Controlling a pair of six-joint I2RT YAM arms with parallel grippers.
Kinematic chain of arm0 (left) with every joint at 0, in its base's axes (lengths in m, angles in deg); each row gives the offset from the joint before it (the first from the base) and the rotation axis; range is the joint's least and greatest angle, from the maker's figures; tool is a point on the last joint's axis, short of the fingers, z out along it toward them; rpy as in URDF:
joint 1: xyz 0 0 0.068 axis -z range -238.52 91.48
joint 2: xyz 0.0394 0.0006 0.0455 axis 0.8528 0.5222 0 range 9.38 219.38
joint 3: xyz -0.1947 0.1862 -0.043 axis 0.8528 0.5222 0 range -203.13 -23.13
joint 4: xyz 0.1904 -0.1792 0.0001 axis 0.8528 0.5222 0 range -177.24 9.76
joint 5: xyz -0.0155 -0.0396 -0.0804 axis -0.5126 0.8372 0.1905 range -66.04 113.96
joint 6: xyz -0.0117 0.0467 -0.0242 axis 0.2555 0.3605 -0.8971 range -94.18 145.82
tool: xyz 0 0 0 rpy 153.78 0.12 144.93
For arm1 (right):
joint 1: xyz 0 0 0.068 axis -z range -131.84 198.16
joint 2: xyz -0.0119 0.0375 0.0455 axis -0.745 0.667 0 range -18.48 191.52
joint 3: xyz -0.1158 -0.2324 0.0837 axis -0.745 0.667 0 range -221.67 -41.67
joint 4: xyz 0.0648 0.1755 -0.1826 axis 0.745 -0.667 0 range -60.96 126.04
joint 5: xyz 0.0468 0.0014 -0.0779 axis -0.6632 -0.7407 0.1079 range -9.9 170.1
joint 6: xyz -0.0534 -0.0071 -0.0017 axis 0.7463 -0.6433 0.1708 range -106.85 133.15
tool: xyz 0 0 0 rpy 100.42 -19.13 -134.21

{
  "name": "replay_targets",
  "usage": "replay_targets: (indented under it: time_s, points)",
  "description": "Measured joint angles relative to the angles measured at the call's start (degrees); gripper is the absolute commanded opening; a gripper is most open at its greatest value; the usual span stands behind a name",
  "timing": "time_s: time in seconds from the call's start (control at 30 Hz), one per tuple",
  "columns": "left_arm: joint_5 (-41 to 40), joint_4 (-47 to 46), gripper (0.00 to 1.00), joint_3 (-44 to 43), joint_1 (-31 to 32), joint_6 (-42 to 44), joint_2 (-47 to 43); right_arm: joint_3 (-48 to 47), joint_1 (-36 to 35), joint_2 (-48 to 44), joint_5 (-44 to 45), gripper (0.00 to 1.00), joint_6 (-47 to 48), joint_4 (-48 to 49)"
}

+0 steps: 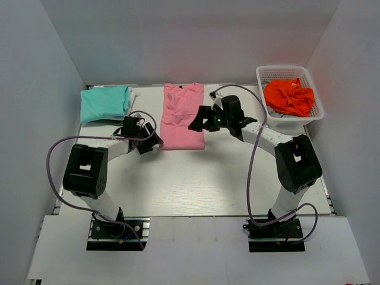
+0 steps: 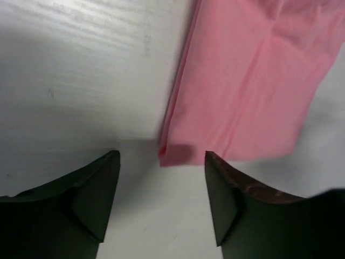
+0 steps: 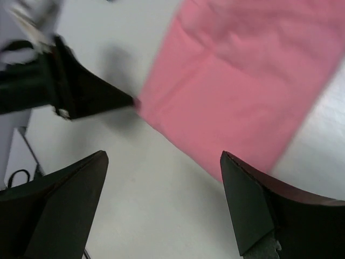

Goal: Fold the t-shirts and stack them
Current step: Grab one side of the 2/3 rectangular tshirt with both arms

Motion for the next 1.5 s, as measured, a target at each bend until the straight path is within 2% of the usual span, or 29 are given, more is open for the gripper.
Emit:
replay_targets:
  time_s: [0.1, 0.13, 0.37, 0.67, 0.73, 0.77, 0.9, 1.03, 1.17, 1.23, 1.37, 1.4, 1.47, 1.5]
  points:
    - [0.4, -1.4, 0.59, -1.9, 0.3, 0.0, 2.7, 3.9, 1.5, 1.5, 1.7, 0.9, -0.2, -4.3]
    - [0.4, -1.7, 0.51, -2.5, 0.3, 0.1, 3.6, 4.5, 1.9, 2.0, 1.9, 0.9, -0.2, -5.4]
    - [1.5, -4.0, 0.29, -3.5, 1.3, 0.3, 6.6, 5.8, 2.7, 5.9, 2.1, 0.89, -1.6, -7.5]
    - [2.2, -4.7, 0.3, -3.4, 2.6, 0.1, 7.3, 6.4, 2.6, 7.9, 3.5, 0.82, -4.7, -6.3]
    - [2.0, -4.6, 0.33, -3.5, 2.7, 0.0, 7.3, 6.4, 2.7, 8.6, 3.0, 0.73, -5.3, -4.9]
    - [1.9, -4.4, 0.37, -3.6, 2.7, 0.0, 7.3, 6.4, 2.7, 9.0, 2.7, 0.71, -5.6, -4.3]
    - [1.2, -3.5, 0.41, -3.8, 3.1, -0.2, 6.7, 7.1, 2.8, 9.7, 1.9, 0.64, -6.4, -1.8]
    - [1.0, -2.2, 0.41, -3.8, 3.2, -0.2, 6.2, 8.5, 2.9, 9.7, 1.9, 0.47, -6.6, -0.5]
    - [1.0, -1.5, 0.41, -3.5, 3.2, -0.3, 5.7, 9.7, 3.0, 9.7, 1.5, 0.42, -7.2, 0.4]
    - [0.9, -1.1, 0.41, -3.5, 3.2, -0.3, 5.6, 9.9, 2.9, 9.7, 1.3, 0.34, -7.4, 0.8]
    - [0.3, -0.9, 0.35, -3.2, 3.5, -0.3, 5.3, 10.7, 2.9, 9.7, 1.1, 0.19, -7.5, 0.8]
    - [0.0, -0.9, 0.24, -3.1, 3.5, -0.3, 5.2, 10.9, 2.9, 9.7, 1.3, 0.15, -7.5, 0.8]
    - [-0.5, -1.2, 0.1, -2.3, 3.7, -0.2, 5.0, 11.2, 2.9, 9.7, 1.3, 0.02, -7.5, 0.7]
    - [-0.4, -1.2, 0.02, -1.9, 3.8, -0.1, 4.9, 11.3, 2.9, 9.7, 1.2, 0.01, -7.4, 0.7]
